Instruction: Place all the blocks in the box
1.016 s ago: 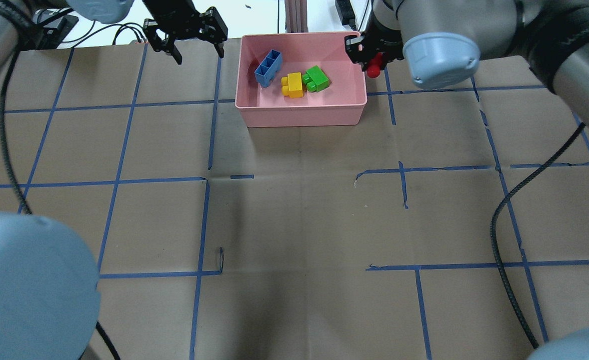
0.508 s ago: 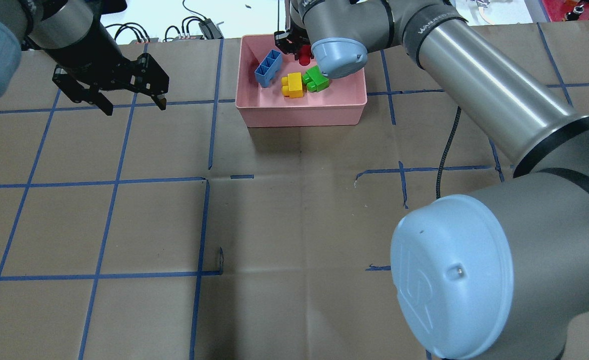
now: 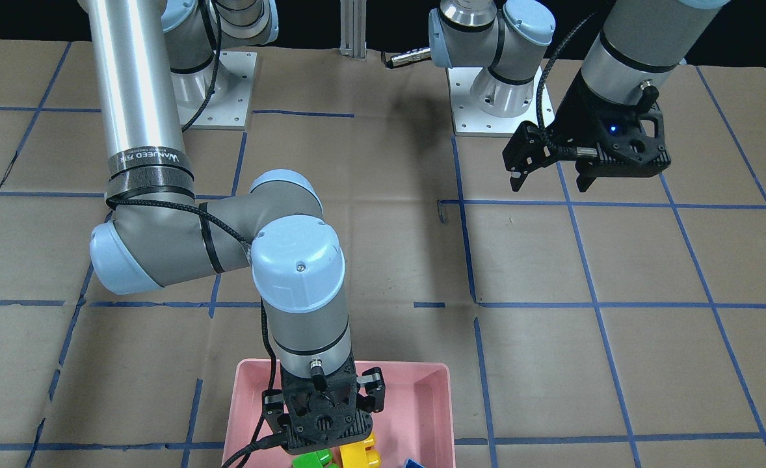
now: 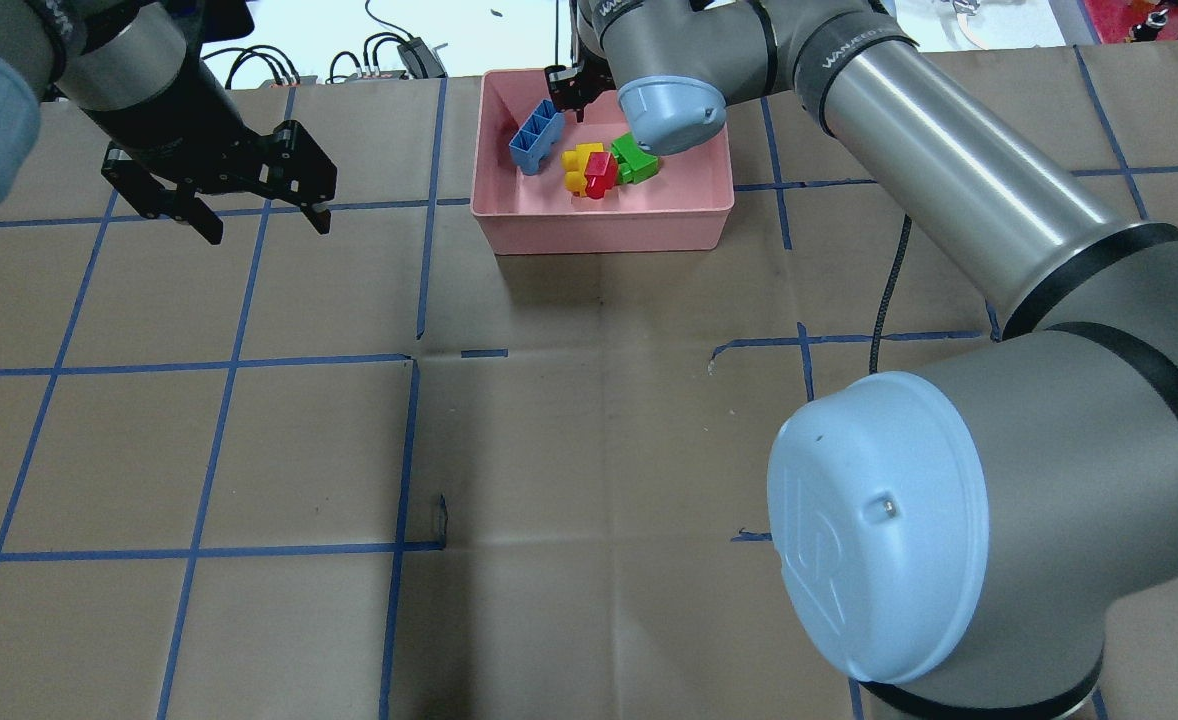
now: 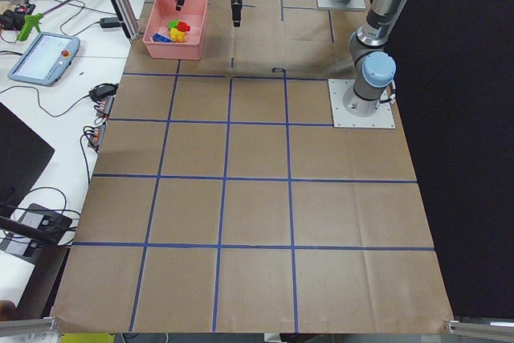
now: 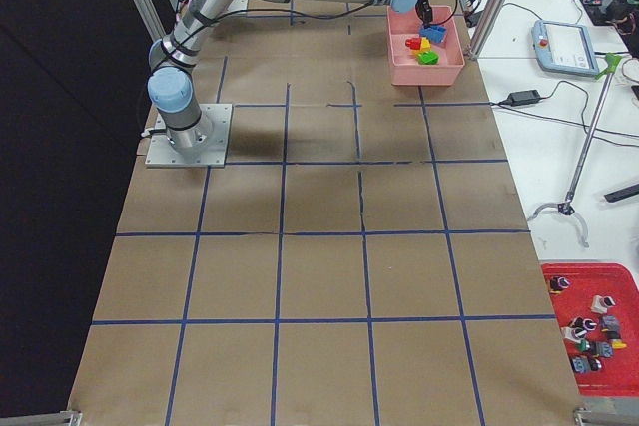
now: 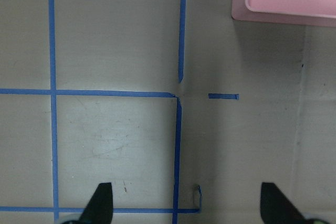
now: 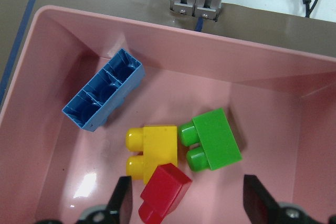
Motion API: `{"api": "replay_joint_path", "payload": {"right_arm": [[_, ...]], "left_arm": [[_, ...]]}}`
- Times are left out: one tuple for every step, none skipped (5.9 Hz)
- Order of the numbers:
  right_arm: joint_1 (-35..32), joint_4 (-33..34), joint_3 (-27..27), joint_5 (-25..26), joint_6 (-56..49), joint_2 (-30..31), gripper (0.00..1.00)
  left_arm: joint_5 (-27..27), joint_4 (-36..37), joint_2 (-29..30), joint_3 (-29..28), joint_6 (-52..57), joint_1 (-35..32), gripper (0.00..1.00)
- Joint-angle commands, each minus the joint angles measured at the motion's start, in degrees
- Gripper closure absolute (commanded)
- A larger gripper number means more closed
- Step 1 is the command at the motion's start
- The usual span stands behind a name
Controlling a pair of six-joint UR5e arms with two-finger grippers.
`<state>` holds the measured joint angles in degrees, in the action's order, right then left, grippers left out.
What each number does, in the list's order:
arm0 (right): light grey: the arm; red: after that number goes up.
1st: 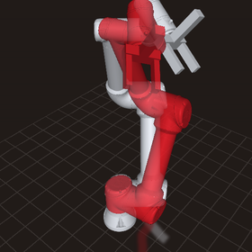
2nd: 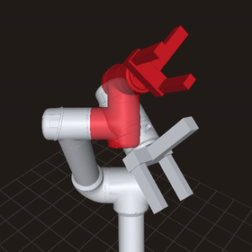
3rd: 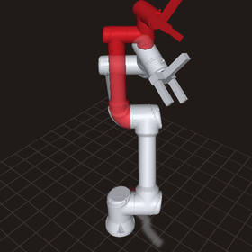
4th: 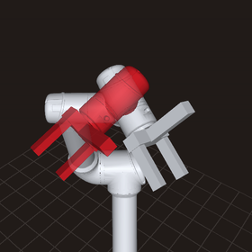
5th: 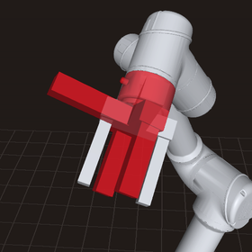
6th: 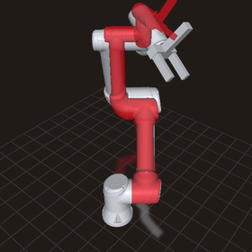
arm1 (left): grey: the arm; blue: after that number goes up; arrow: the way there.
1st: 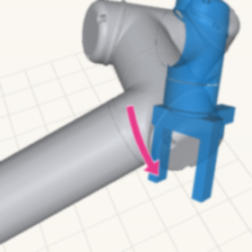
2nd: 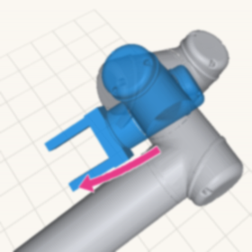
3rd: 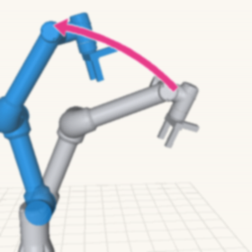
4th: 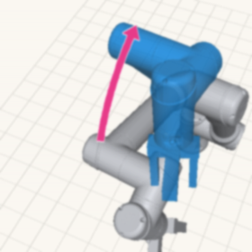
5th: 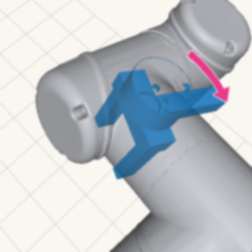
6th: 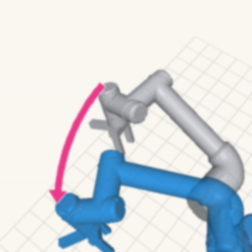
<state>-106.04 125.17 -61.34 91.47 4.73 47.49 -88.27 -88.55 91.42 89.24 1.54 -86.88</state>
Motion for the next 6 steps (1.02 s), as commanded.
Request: {"api": "replay_joint_path", "payload": {"right_arm": [[0.83, -0.27, -1.22, 0.11, -0.78, 1.36, 0.0], [1.54, -1.93, -1.41, 1.24, -0.95, 3.38, 0.0], [1.72, -13.86, -1.5, 6.47, -1.48, 8.27, 0.0], [2.15, -22.16, -1.67, 8.79, -1.48, 14.76, 0.02], [3.12, -31.73, -2.54, 8.64, -0.79, 20.39, 0.1], [2.86, -33.48, -4.38, 8.9, -0.69, 27.5, 0.13]], "left_arm": [[-1.37, 0.31, -0.1, 0.94, 0.13, -1.0, 0.0], [-2.42, 0.4, -0.1, 1.11, 0.39, -1.01, 0.0], [-2.43, 0.57, -0.18, 1.46, 0.4, -1.01, 0.0], [-2.43, 0.57, -0.27, 1.47, 0.48, -1.01, 0.0], [-2.43, 0.66, -0.27, 1.47, 0.49, -1.01, 0.0], [-2.43, 0.66, -0.27, 1.55, 0.49, -1.01, 0.0]]}}
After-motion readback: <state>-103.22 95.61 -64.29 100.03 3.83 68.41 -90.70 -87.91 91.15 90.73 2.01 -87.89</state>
